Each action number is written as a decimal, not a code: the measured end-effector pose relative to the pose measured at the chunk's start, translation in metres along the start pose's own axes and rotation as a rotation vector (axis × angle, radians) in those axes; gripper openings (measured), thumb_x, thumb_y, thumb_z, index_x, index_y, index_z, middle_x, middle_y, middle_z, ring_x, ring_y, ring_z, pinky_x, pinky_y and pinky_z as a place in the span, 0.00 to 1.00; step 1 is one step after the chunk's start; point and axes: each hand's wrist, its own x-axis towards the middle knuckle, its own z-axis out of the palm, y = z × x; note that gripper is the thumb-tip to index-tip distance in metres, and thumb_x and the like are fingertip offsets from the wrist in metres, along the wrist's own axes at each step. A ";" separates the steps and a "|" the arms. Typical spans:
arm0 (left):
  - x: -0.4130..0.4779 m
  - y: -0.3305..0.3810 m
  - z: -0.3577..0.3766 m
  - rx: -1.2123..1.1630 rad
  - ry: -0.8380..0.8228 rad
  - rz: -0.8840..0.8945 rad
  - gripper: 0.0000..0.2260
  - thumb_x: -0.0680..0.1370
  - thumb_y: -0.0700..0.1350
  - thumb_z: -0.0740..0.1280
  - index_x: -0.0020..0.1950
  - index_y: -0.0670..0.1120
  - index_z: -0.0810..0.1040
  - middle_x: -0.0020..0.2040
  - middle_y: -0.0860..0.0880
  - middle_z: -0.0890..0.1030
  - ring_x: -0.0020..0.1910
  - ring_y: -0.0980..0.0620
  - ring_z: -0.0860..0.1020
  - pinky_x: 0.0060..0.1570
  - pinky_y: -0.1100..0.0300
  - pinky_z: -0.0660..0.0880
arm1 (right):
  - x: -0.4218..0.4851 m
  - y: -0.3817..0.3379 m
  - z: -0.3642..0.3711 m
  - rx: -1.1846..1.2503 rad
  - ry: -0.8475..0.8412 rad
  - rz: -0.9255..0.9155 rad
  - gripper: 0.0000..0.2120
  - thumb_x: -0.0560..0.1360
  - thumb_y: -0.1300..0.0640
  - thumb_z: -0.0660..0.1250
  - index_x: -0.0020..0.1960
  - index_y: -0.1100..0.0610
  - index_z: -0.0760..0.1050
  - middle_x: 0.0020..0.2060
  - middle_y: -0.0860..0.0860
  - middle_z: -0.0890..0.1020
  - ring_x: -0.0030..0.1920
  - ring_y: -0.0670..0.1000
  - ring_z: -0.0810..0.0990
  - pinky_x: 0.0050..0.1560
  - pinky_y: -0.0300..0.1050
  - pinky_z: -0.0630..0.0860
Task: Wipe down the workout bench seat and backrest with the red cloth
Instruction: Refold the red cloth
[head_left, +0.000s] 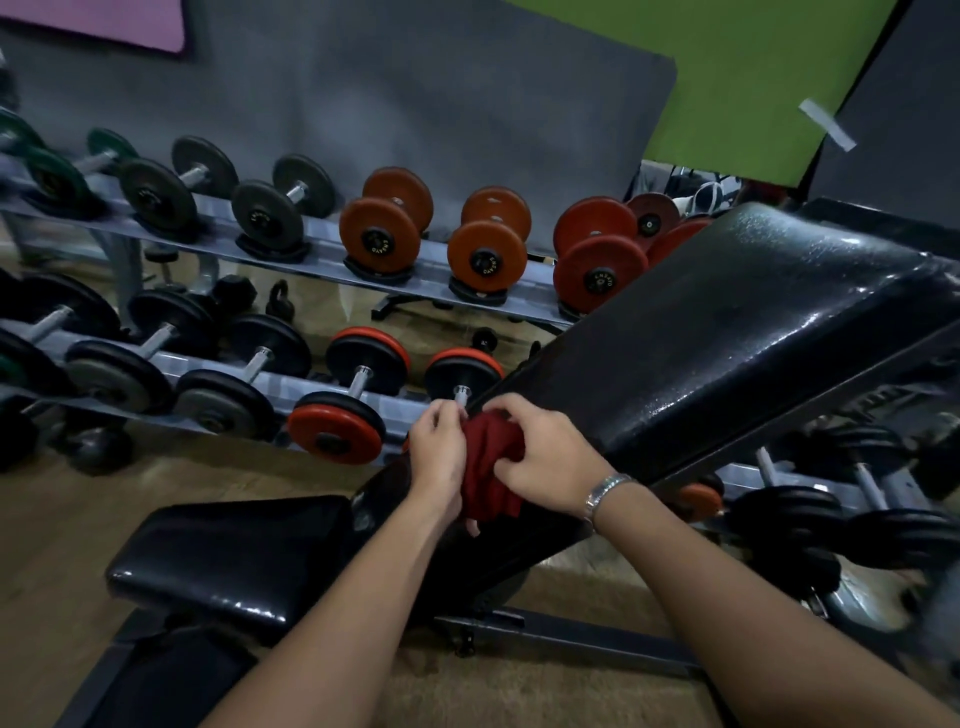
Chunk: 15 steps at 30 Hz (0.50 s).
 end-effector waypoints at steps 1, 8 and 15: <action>0.000 0.006 -0.003 -0.040 -0.010 -0.042 0.13 0.78 0.40 0.61 0.34 0.50 0.75 0.34 0.47 0.73 0.36 0.48 0.71 0.38 0.54 0.68 | 0.002 -0.002 -0.001 0.094 0.036 0.028 0.23 0.67 0.57 0.69 0.60 0.45 0.72 0.45 0.46 0.81 0.45 0.49 0.81 0.47 0.44 0.78; -0.005 0.035 -0.051 -0.054 -0.501 -0.168 0.15 0.73 0.52 0.76 0.55 0.44 0.83 0.48 0.43 0.85 0.49 0.45 0.84 0.49 0.52 0.80 | 0.022 -0.007 0.006 0.631 0.144 0.274 0.20 0.64 0.64 0.75 0.52 0.49 0.76 0.44 0.54 0.83 0.40 0.52 0.82 0.41 0.47 0.81; 0.008 0.037 -0.087 0.091 -0.348 -0.114 0.19 0.68 0.32 0.76 0.56 0.45 0.81 0.46 0.47 0.86 0.46 0.46 0.84 0.44 0.54 0.79 | 0.026 -0.007 0.010 1.055 0.105 0.431 0.18 0.70 0.71 0.73 0.56 0.57 0.79 0.47 0.57 0.86 0.45 0.54 0.86 0.46 0.46 0.82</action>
